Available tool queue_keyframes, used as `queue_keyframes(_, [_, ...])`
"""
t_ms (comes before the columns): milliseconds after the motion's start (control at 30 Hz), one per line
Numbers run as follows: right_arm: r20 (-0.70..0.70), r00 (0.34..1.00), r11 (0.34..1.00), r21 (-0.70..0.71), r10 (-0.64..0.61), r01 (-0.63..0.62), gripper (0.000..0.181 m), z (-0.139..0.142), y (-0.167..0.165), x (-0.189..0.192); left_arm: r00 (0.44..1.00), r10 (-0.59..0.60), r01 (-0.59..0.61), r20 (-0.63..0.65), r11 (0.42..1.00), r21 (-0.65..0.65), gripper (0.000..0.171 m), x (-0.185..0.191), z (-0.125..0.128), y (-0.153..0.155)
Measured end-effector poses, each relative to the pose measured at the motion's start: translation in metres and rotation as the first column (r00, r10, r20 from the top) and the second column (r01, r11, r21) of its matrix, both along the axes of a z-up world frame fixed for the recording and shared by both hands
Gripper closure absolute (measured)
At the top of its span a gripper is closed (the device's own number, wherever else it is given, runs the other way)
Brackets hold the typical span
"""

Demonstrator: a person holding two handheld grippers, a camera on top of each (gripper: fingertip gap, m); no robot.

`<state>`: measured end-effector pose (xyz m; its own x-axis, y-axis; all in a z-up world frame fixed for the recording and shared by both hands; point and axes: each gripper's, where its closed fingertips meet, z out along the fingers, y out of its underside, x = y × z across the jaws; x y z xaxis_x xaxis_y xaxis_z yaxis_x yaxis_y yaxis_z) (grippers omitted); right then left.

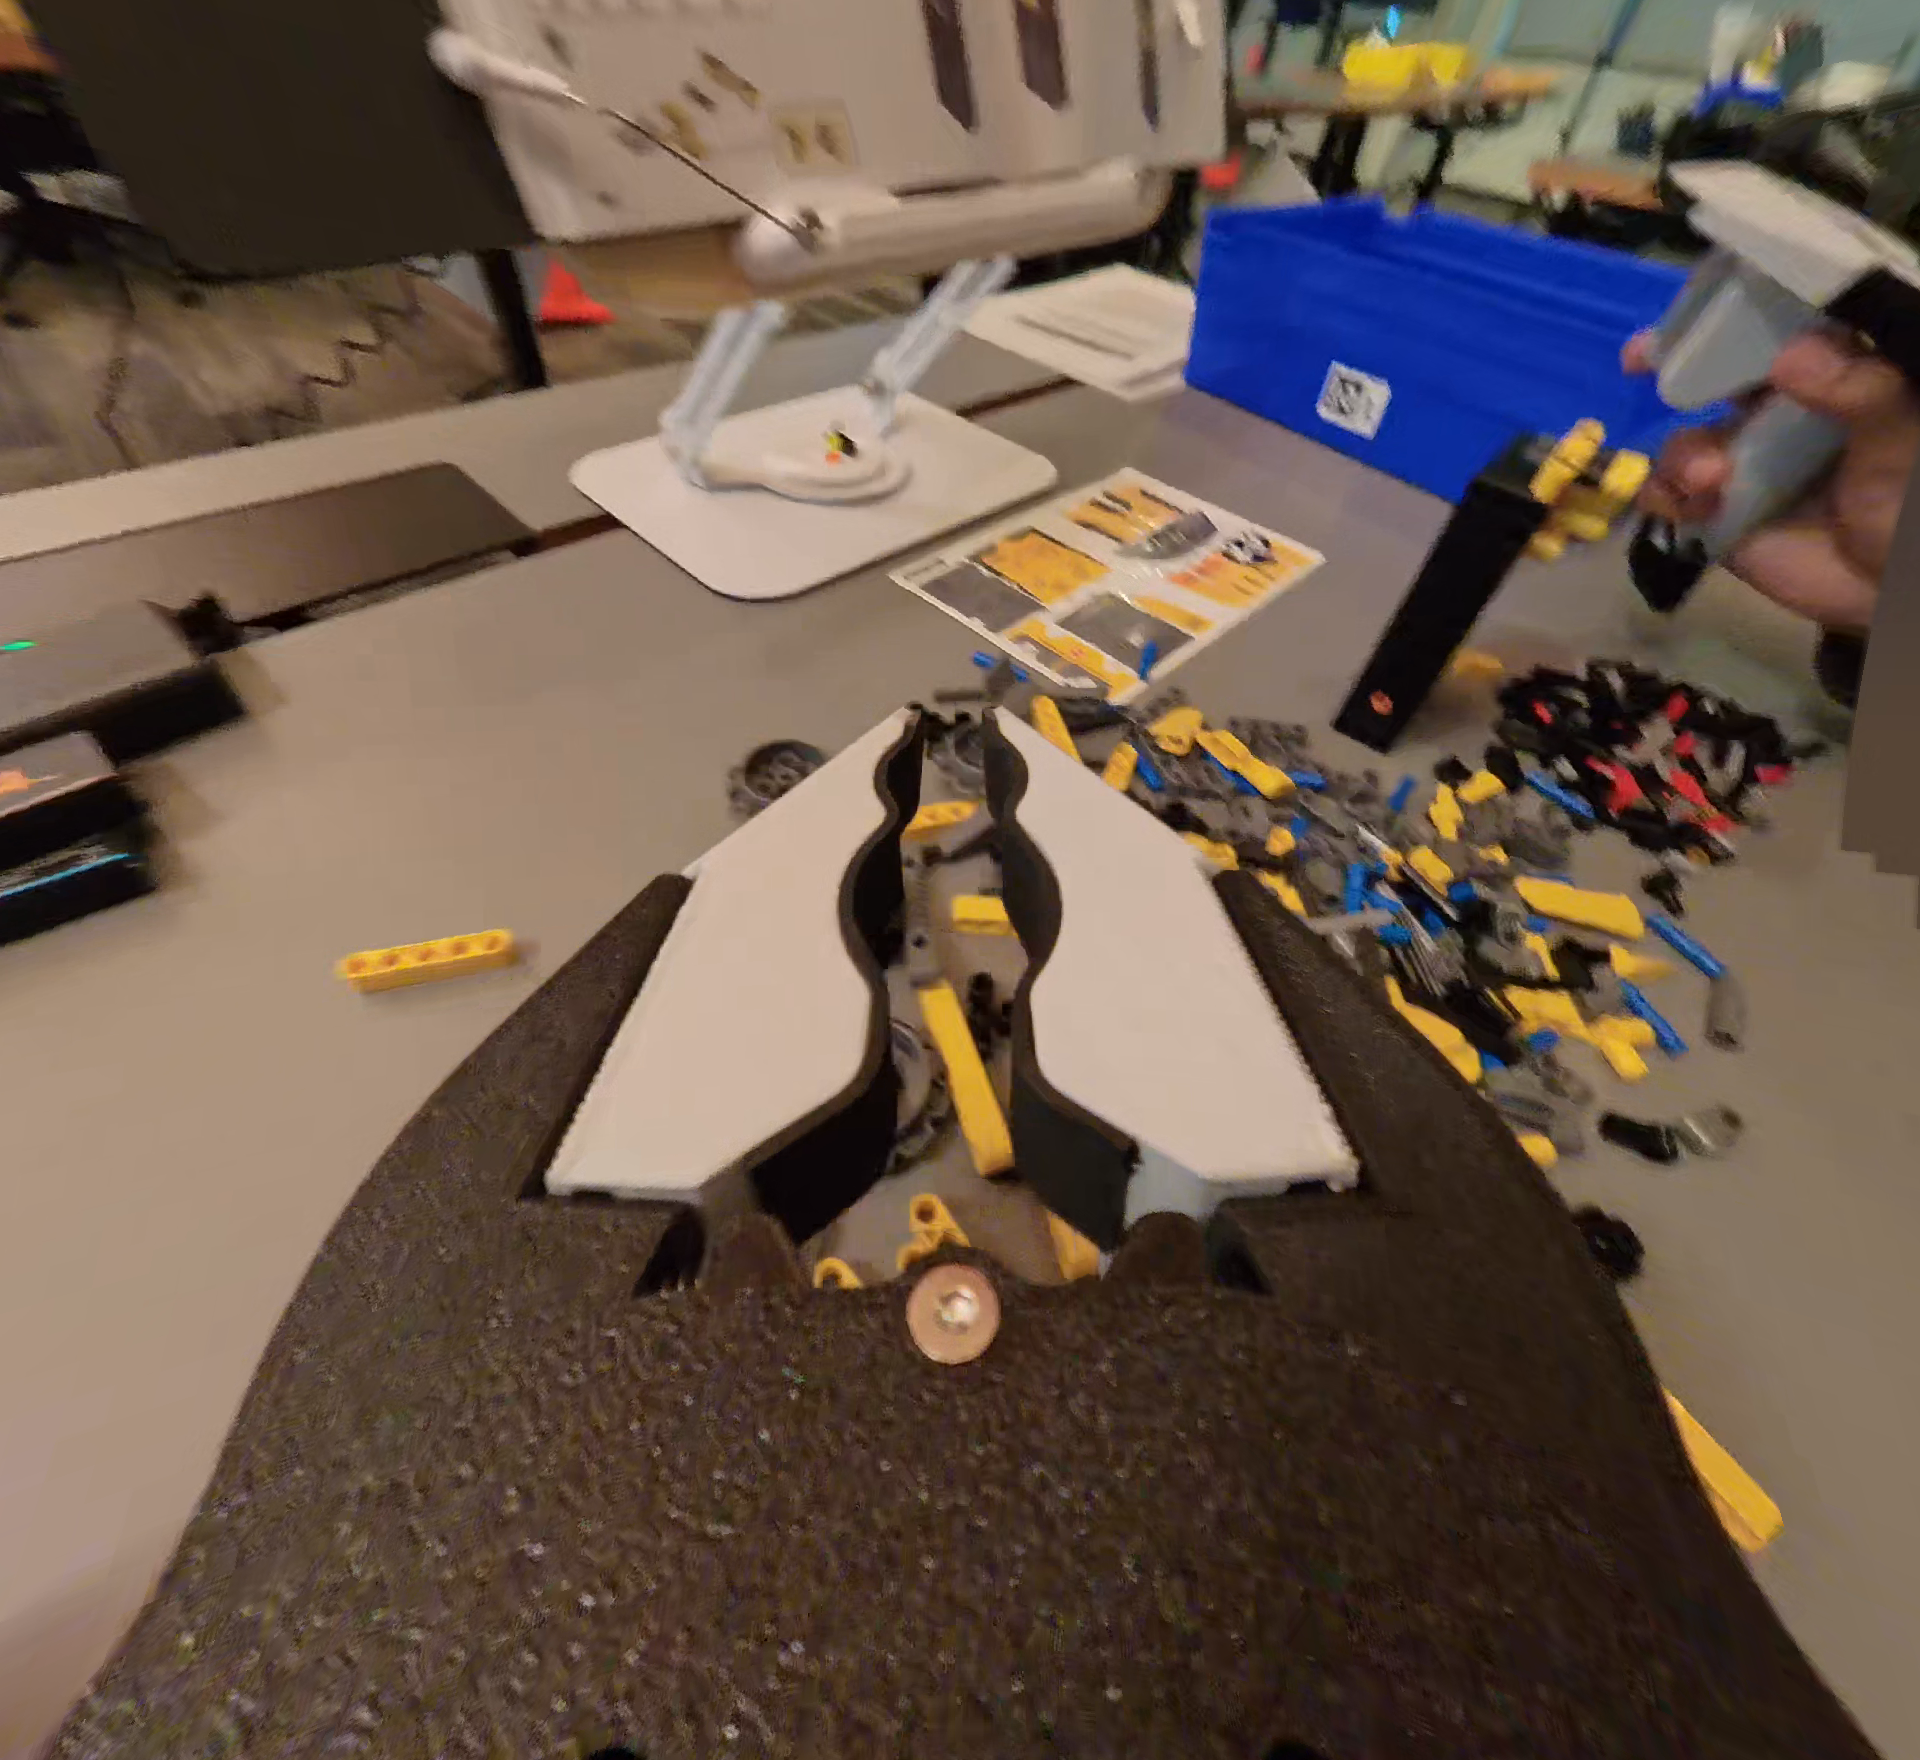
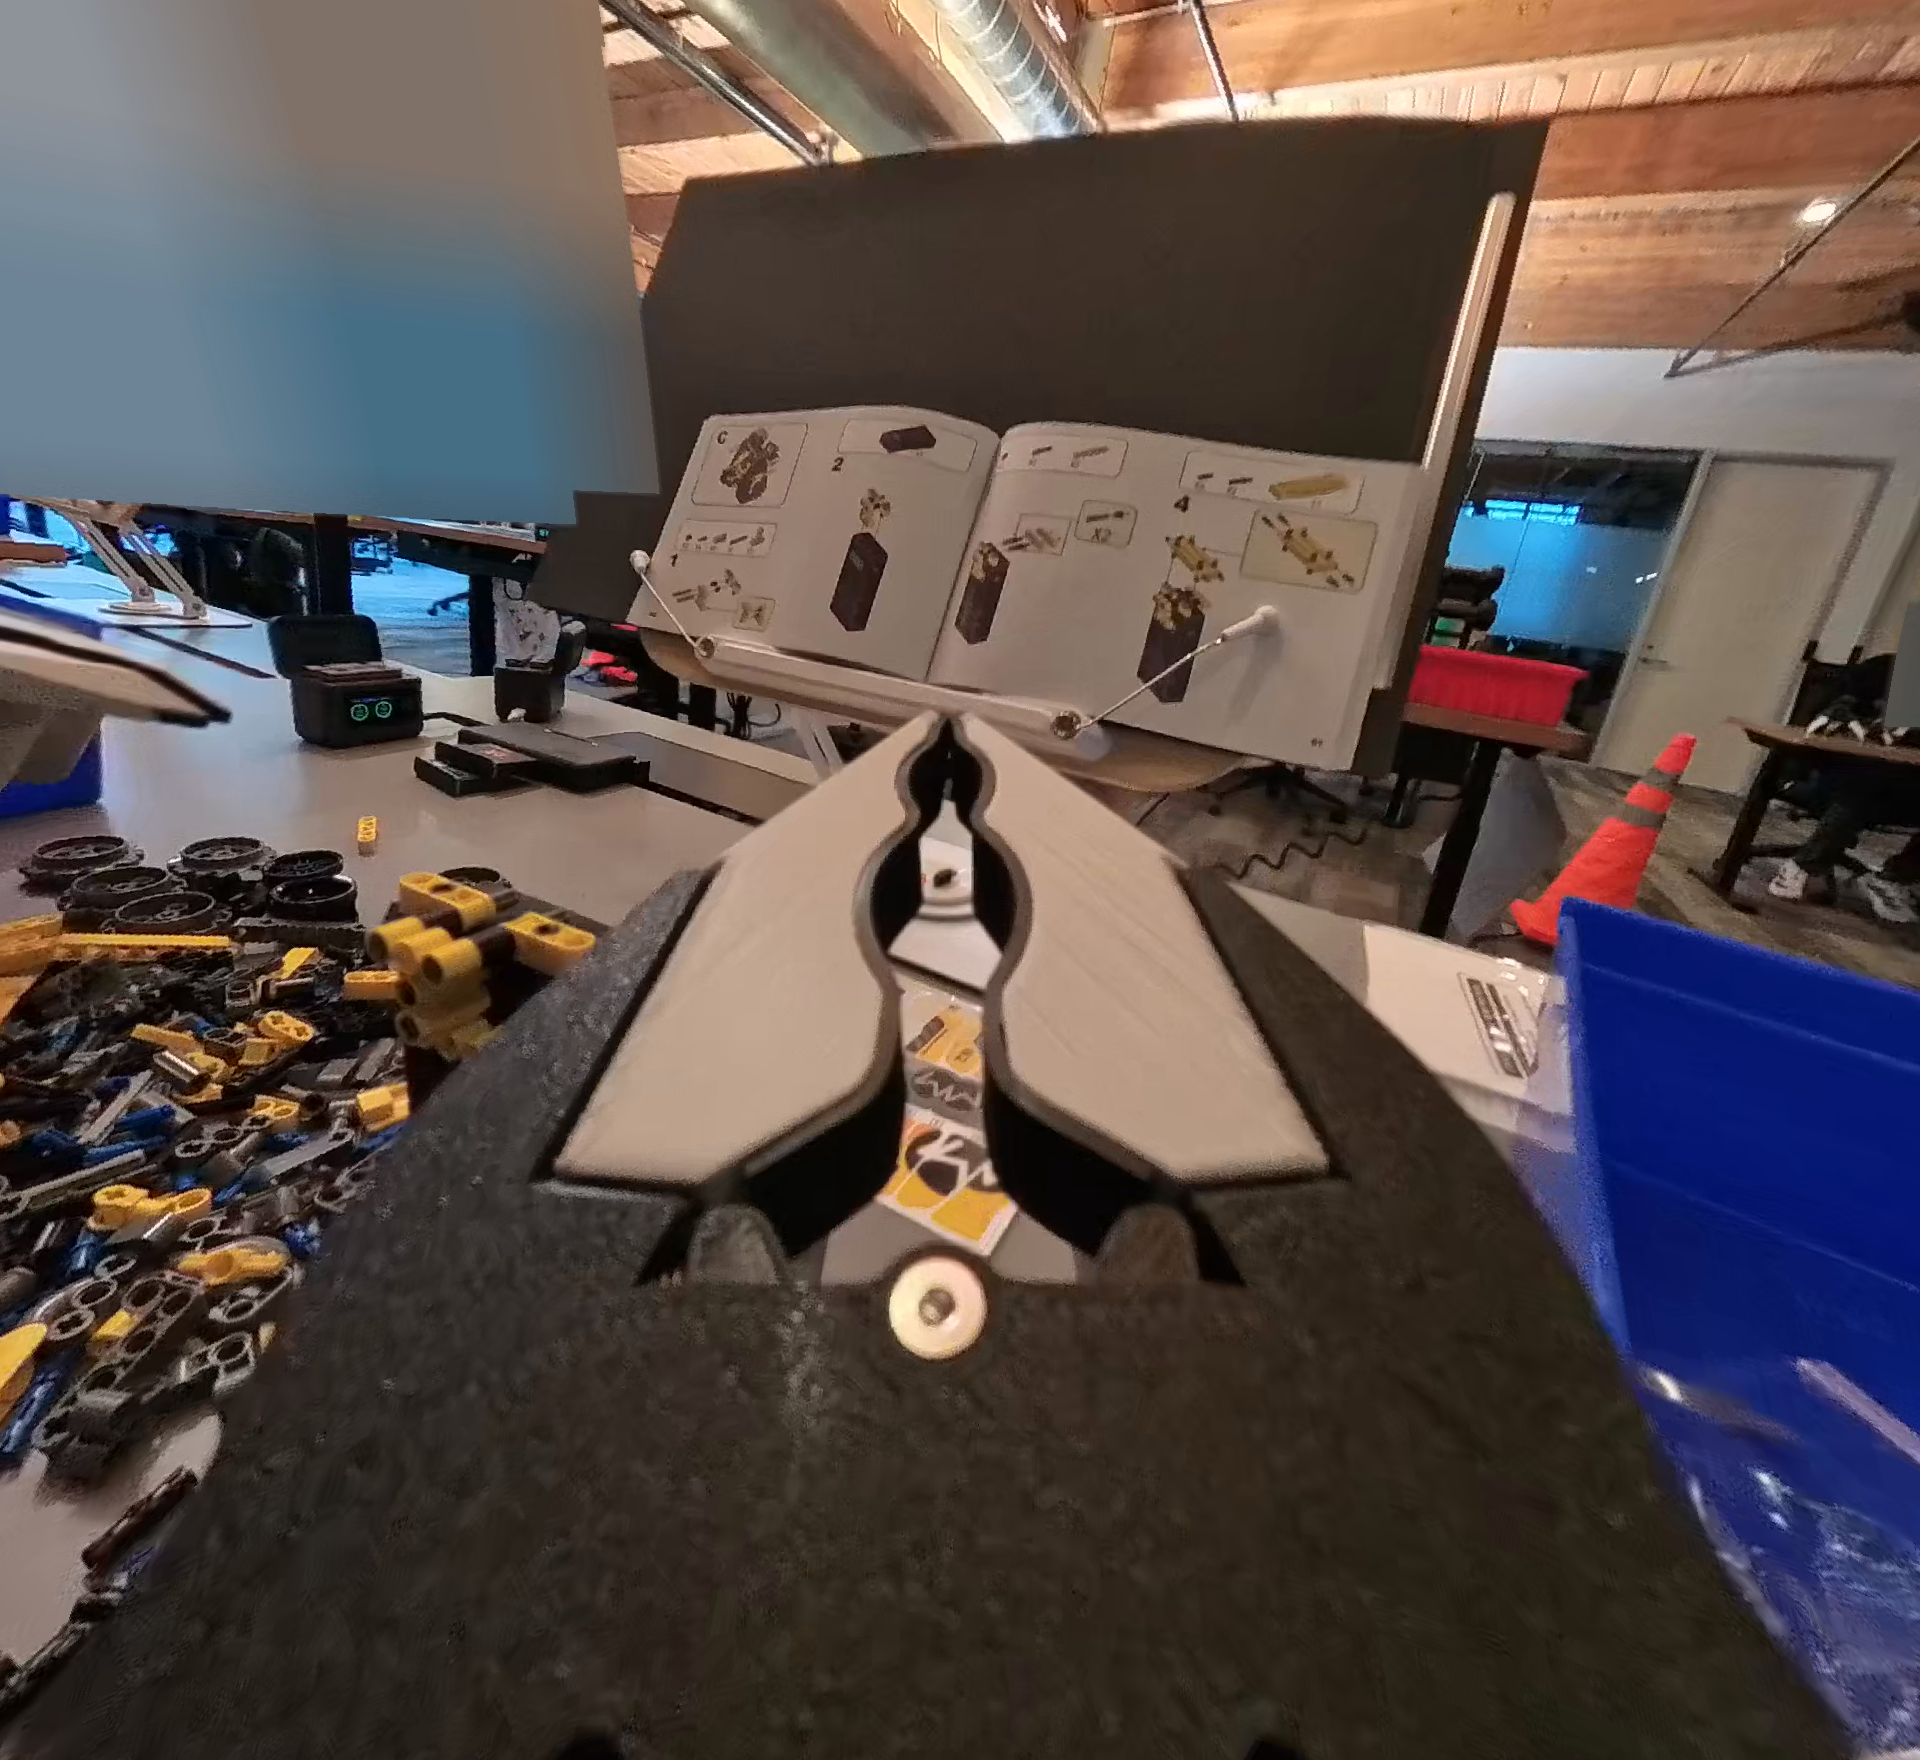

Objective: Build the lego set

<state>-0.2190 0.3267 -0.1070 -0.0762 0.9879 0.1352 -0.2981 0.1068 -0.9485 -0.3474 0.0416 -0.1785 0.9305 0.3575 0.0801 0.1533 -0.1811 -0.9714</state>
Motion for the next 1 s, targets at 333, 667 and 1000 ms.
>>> queue_keyframes(333, [0.048,0.999,1.000,0.006,0.023,-0.023,0.181,-0.008,-0.006,-0.005,0.999,-0.031,0.036,0.025,0.975,-0.219,0.163,0.016,-0.037,0.012])
queue_keyframes(667, [0.104,0.991,0.997,-0.002,0.082,-0.082,0.181,-0.010,-0.010,-0.006,0.964,-0.197,0.229,0.181,0.957,-0.180,0.171,0.035,-0.037,0.001])
queue_keyframes(1000, [0.166,0.982,0.995,0.030,0.094,-0.100,0.181,-0.027,-0.018,-0.014,0.939,-0.280,0.338,0.199,0.851,-0.402,0.148,0.066,-0.073,0.004])
